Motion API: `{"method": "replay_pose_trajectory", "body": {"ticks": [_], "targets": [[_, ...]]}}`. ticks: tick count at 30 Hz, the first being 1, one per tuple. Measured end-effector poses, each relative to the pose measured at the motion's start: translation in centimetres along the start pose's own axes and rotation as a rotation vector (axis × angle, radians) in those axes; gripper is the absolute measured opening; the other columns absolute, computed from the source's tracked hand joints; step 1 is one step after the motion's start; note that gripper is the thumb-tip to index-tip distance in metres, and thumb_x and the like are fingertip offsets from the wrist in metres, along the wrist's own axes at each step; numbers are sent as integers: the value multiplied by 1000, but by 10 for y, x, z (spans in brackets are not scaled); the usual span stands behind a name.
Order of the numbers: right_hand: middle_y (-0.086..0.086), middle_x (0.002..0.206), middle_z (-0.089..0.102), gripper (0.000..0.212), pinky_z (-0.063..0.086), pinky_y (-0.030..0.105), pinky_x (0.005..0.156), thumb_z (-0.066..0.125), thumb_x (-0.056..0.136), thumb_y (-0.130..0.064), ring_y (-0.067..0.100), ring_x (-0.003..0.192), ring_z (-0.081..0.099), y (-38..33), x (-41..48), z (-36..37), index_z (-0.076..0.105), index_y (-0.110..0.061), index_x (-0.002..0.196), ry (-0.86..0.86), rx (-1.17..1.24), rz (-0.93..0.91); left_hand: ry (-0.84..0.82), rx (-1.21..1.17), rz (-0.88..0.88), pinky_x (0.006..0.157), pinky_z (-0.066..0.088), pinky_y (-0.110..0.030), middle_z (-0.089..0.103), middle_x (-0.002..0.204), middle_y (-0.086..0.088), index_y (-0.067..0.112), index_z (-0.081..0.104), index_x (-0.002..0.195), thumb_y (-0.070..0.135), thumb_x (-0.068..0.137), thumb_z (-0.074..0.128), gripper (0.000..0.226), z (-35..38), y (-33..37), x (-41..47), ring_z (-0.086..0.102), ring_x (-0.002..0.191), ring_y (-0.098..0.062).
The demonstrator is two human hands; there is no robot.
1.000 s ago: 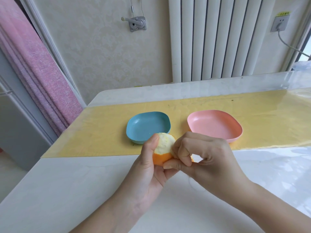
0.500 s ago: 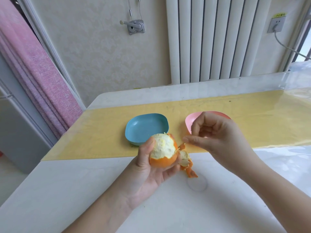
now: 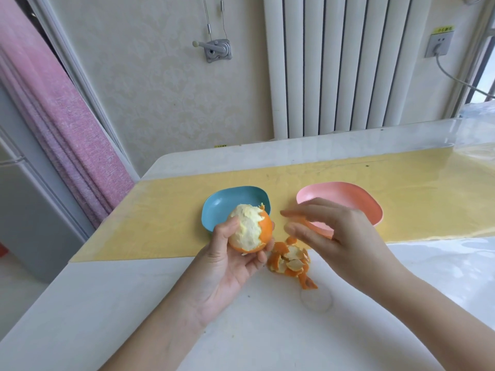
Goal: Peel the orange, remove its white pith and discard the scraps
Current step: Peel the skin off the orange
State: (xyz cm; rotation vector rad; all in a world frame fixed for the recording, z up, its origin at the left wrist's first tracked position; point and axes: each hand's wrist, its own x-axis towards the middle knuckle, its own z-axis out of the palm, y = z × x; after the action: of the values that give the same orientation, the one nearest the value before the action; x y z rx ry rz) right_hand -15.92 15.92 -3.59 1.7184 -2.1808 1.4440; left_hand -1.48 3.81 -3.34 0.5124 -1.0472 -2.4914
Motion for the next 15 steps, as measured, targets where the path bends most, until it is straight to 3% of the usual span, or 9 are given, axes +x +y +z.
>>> {"method": "replay_pose_trajectory", "body": {"ticks": [2,4,8,12,15], "targets": [[-19,110,64,45,47,13,87,68,78,-52,2,105,60,-8,-3,0,62,-26,114,-25,164,-62,-38,99,-13,48,50,-20,70,97,-16,11,73,95,32,58,72,43,1,0,-4,66,65,-18],[-18,115,61,53,48,18,91,76,74,-43,6,108,61,-14,-7,3,57,-19,118,-55,228,-157,-78,186,-15,46,46,-19,70,94,-14,15,76,92,38,62,69,39,2,-2,-6,64,65,-14],[-20,106,61,46,51,21,78,79,73,-24,3,96,63,-18,-12,12,55,-25,112,9,172,-243,-130,248,35,49,44,-20,68,92,-8,21,76,93,45,65,63,39,5,-4,-6,60,73,-12],[-25,95,54,31,42,5,67,79,74,-25,-6,82,56,-19,-14,17,58,-14,94,135,114,-320,-58,258,116,47,42,-19,65,82,-7,20,75,81,48,63,66,34,8,-10,-8,58,68,-12],[-16,95,57,29,43,10,66,73,78,-26,-1,81,55,-21,-14,19,46,-20,85,191,85,-386,-37,284,171,47,41,-17,64,71,-2,22,74,74,46,76,59,29,13,-12,-12,56,58,-8]]}}
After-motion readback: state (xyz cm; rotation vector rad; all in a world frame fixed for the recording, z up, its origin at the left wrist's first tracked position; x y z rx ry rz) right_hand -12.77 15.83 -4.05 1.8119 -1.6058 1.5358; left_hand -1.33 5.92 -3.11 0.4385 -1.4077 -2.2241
